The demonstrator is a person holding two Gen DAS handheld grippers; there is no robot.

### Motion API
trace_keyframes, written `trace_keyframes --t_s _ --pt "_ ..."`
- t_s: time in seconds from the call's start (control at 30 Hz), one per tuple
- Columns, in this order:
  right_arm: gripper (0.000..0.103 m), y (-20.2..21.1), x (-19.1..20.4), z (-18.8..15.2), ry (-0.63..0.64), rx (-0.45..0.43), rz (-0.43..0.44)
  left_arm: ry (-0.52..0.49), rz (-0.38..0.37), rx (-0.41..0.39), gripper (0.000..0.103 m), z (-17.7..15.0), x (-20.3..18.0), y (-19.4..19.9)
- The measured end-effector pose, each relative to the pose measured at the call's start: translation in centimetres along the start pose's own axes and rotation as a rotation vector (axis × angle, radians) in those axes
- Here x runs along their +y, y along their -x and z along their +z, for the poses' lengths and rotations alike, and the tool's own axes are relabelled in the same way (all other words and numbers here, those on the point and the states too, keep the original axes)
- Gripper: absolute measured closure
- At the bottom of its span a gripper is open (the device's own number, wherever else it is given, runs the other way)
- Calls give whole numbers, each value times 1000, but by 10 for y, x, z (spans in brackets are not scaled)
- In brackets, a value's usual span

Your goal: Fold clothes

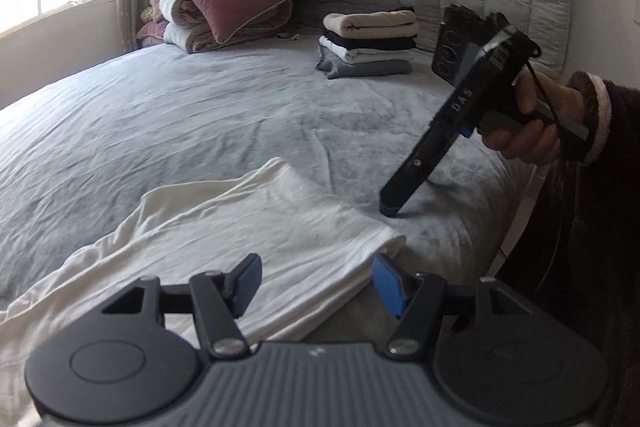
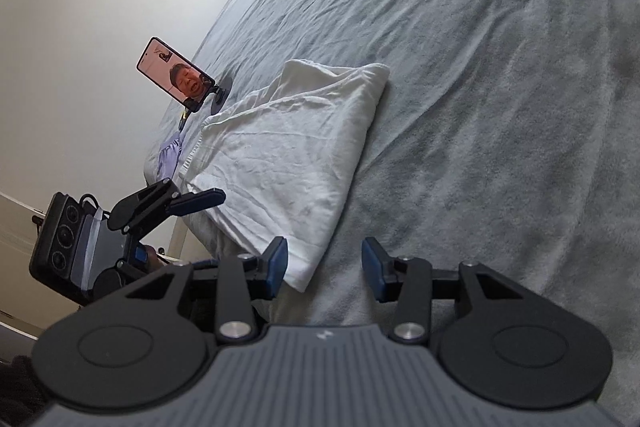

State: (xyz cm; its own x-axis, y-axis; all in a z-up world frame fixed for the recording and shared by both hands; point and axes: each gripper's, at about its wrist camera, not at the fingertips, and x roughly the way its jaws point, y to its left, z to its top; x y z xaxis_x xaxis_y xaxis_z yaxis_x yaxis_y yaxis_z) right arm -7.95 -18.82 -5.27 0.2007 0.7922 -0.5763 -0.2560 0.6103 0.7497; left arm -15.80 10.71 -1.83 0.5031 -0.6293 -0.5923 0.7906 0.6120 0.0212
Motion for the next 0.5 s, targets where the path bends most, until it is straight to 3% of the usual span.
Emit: trace_keyframes --t_s 0.43,0.5 --pt "58 -16 -2 2 -31 41 66 -138 2 36 40 2 -43 -39" --pt "68 -18 -2 2 -28 48 71 -152 10 33 41 3 -48 -43"
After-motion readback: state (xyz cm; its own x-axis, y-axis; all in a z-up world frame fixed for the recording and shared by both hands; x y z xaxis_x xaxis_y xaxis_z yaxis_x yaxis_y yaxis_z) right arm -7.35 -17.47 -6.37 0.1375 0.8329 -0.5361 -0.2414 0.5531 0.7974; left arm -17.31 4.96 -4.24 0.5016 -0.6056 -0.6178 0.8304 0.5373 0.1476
